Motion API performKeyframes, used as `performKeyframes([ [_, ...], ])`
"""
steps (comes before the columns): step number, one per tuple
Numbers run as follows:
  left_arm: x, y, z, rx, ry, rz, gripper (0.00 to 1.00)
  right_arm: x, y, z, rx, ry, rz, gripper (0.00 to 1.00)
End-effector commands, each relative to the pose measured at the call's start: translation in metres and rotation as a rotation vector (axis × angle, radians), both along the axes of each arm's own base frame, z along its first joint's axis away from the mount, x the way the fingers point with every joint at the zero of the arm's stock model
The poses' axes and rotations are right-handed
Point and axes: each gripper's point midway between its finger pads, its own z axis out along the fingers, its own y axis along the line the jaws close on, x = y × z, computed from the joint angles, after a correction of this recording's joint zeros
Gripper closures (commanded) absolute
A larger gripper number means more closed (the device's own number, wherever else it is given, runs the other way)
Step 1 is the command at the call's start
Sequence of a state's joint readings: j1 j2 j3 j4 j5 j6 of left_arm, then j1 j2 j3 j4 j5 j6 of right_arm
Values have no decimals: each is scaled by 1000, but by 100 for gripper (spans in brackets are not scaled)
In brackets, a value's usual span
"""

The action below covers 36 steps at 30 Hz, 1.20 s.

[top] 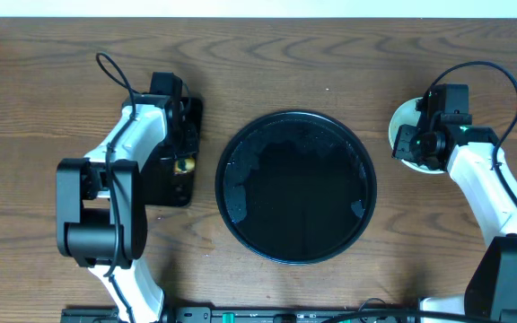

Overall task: Clean dirty plates on tray and stack at the side
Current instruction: 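Lower the sponge into the black tray and release it with the left gripper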

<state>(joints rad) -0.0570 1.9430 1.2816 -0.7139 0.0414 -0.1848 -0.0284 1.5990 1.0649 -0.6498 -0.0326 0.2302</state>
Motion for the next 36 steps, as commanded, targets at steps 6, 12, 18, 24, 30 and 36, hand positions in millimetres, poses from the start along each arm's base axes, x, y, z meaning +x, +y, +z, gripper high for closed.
performKeyframes([
  [6, 20, 15, 53, 92, -184, 10, 92, 0, 4, 3, -1, -9, 13, 52],
  [12, 16, 15, 49, 96, -165, 7, 72, 0, 4, 3, 0, -9, 13, 52],
  [18, 11, 15, 48, 96, -146, 6, 62, 0, 4, 3, 0, -8, 13, 52],
  [24, 2, -2, 43, -4, -107, -12, 62, 0, 4, 3, 0, -8, 13, 52],
  [30, -12, -16, 28, -72, -58, -13, 71, 0, 4, 3, 0, -9, 13, 51],
  [36, -26, -23, 9, -72, -23, -25, 81, 0, 4, 3, 0, -9, 13, 52],
])
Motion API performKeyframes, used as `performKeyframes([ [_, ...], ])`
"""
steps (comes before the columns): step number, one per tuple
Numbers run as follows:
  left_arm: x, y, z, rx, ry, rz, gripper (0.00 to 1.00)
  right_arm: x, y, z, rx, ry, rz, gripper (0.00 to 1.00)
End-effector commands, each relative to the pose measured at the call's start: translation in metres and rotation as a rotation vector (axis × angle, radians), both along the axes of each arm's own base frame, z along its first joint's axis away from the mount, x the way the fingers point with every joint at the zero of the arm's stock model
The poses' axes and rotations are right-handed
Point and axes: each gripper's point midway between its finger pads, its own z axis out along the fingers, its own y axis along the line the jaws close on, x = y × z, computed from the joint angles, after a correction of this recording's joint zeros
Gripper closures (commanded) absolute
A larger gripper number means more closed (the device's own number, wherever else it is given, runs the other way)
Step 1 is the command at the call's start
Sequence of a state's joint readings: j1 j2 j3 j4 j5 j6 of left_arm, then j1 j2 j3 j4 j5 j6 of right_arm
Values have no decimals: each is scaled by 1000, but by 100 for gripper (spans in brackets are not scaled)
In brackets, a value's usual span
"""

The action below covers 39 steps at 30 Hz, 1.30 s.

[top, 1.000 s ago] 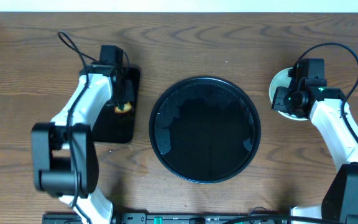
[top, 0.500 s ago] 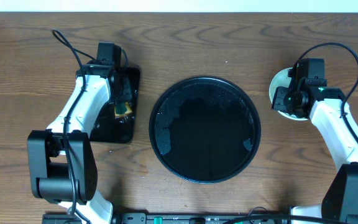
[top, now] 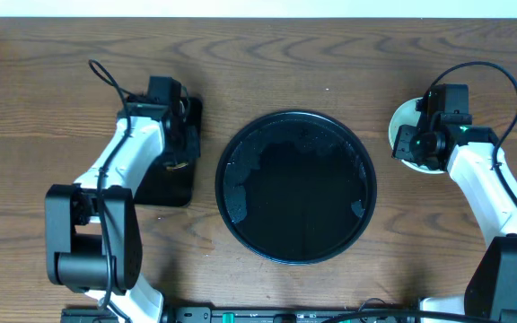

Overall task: Clean dirty plates on tray and stack at the side
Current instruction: 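Lower the sponge into the black tray and release it with the left gripper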

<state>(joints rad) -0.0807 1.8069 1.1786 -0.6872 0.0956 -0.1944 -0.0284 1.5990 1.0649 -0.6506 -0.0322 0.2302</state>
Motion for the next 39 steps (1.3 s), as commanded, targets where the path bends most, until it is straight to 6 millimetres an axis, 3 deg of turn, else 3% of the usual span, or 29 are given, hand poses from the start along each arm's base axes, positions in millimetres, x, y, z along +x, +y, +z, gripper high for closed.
performKeyframes([
  [1, -9, -9, -14, -12, 31, -14, 81, 0, 4, 3, 0, -10, 13, 52],
  [7, -12, -10, -19, 13, 30, -27, 81, 0, 4, 3, 0, -9, 13, 52],
  [20, -18, 45, -13, 319, 32, 130, 85, 0, 2, 3, -14, -6, 28, 51],
  [26, -18, 45, -13, 314, 29, 147, 85, -1, 2, 3, -15, -5, 28, 52],
  [33, -18, 27, -13, 207, 36, 130, 84, -1, 2, 3, -17, -5, 27, 51],
  [37, -16, 15, -4, 136, 12, 94, 83, -1, 2, 3, -17, -5, 27, 51],
  [39, -14, 13, 8, 125, -18, 94, 77, -1, 2, 3, -16, -4, 27, 50],
])
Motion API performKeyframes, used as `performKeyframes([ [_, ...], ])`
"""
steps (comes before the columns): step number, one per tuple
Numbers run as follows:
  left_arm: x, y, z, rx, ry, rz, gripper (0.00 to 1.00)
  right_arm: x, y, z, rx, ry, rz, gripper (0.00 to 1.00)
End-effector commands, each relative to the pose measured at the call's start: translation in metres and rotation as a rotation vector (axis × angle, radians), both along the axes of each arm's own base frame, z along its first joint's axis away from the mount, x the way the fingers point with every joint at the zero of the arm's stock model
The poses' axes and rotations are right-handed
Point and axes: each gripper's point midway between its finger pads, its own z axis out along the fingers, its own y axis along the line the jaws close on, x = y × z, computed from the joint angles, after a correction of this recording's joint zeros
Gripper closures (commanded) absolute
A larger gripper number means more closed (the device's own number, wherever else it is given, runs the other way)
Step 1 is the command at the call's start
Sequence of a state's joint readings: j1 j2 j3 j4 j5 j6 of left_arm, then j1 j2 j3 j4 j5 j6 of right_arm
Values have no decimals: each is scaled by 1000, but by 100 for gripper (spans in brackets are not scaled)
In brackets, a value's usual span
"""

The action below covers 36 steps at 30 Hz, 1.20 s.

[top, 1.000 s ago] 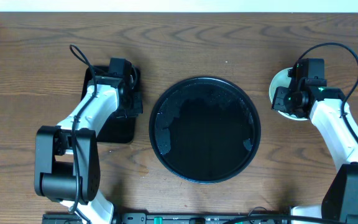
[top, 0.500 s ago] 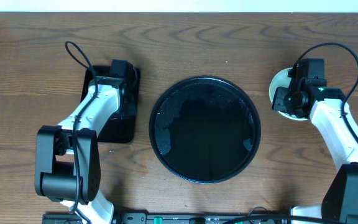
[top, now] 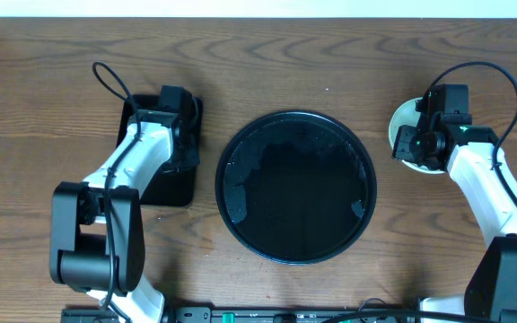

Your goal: Clean dirty plates on tray and stack at the side

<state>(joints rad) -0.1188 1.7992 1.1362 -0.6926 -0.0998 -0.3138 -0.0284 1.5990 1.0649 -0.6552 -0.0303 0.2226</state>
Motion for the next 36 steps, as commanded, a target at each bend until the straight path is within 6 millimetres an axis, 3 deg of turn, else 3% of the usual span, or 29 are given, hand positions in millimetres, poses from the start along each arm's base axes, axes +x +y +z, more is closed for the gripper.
performKeyframes([
  [1, 0, -8, 21, -52, -54, -26, 76, 0, 2, 3, -11, -7, 21, 48],
  [3, 2, -9, 38, -53, -98, -47, 69, -1, 6, 3, 1, -4, 40, 44],
  [7, 2, -9, 67, -59, -177, -57, 40, -2, 29, 5, 89, -19, 186, 39],
  [9, 0, -9, 80, -60, -208, -68, 33, -1, 32, 6, 104, -25, 204, 28],
  [11, -5, -13, 88, -79, -212, -120, 31, 0, 32, 8, 103, -29, 204, 5],
  [12, -8, -16, 91, -90, -210, -142, 30, 0, 32, 9, 103, -28, 203, 1],
  [22, -59, -10, 113, -105, -134, -142, 27, -20, 25, 44, 89, -13, 182, 1],
  [29, -82, -7, 150, -110, -312, -150, 22, -43, 14, 85, 5, -140, 152, 1],
  [36, -119, -3, 179, -127, -610, -144, 16, -76, 14, 120, -54, -402, 164, 1],
])
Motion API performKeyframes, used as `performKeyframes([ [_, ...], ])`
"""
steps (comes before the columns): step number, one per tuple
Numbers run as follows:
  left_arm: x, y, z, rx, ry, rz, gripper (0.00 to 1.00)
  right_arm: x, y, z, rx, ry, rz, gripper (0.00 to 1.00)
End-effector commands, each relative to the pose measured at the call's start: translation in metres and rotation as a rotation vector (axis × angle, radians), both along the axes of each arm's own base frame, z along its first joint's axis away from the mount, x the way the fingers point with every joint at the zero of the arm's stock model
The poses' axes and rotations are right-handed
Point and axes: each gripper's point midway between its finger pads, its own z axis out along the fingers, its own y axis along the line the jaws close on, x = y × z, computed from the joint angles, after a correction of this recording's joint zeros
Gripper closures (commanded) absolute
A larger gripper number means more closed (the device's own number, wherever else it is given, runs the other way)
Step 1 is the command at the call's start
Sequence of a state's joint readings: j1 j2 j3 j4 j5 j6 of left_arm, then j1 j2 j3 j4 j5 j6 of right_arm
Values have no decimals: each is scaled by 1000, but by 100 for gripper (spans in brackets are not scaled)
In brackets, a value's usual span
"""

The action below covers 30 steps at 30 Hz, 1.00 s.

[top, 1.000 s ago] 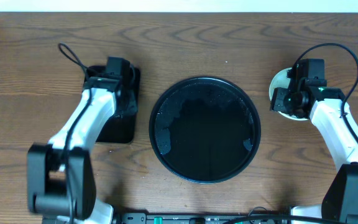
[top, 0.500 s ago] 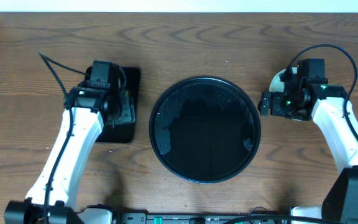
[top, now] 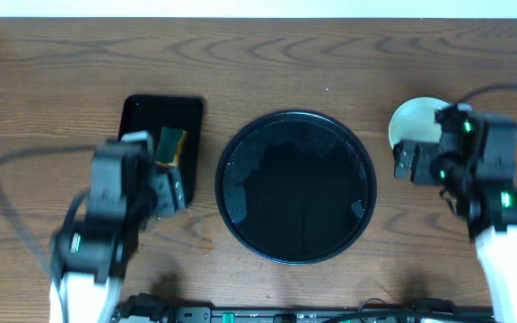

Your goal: Clean dirty plates on tray and stack at the side

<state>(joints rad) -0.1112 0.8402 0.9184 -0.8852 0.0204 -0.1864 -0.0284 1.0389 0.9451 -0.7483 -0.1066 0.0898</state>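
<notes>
White plates (top: 416, 119) sit at the right side of the table, off the round black tray (top: 296, 187), which holds no plates and shows wet smears. A yellow-green sponge (top: 170, 145) lies in the small black rectangular dish (top: 142, 112) to the left. My left gripper (top: 170, 190) hangs over the near end of that dish, just short of the sponge and apart from it. My right gripper (top: 406, 159) is just in front of the plates with nothing seen in it. Both arms are blurred, so their jaws cannot be read.
The wooden table's far edge runs along the top of the overhead view. Both arm bodies fill the near corners, left (top: 97, 242) and right (top: 501, 197).
The left arm has drawn back toward the near edge, uncovering the sponge lying in the dish. The right arm has also pulled back from the plates, which now show almost whole.
The left gripper stayed over the black dish through all earlier moments, shifting slightly, with the sponge glimpsed under it. The right gripper rested on the white plates at the right. Now both arms are pulled back; sponge and plates lie free.
</notes>
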Motion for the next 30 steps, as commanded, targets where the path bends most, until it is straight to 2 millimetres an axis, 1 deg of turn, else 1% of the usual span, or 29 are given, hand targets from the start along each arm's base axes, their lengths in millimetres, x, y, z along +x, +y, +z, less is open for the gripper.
performKeyframes([
  [1, -20, 4, 10, -21, -119, 17, 16, -20, -1, 4, -37, -77, 4, 1],
  [4, -35, 5, 20, -30, -209, 16, 16, -35, -4, 6, -49, -120, -9, 1],
  [8, -46, 7, 36, -39, -297, 18, 16, -53, -3, 4, -48, -106, -8, 1],
  [10, -48, 7, 39, -41, -316, 18, 16, -60, -3, 0, -47, -81, -7, 1],
  [15, -49, 7, 40, -41, -318, 17, 15, -72, -3, -14, -47, -4, -5, 1],
  [20, -49, 7, 40, -41, -318, 18, 15, -79, -3, -20, -46, 35, -4, 1],
  [30, -49, 7, 40, -41, -318, 18, 15, -79, -3, -20, -46, 35, -4, 1],
])
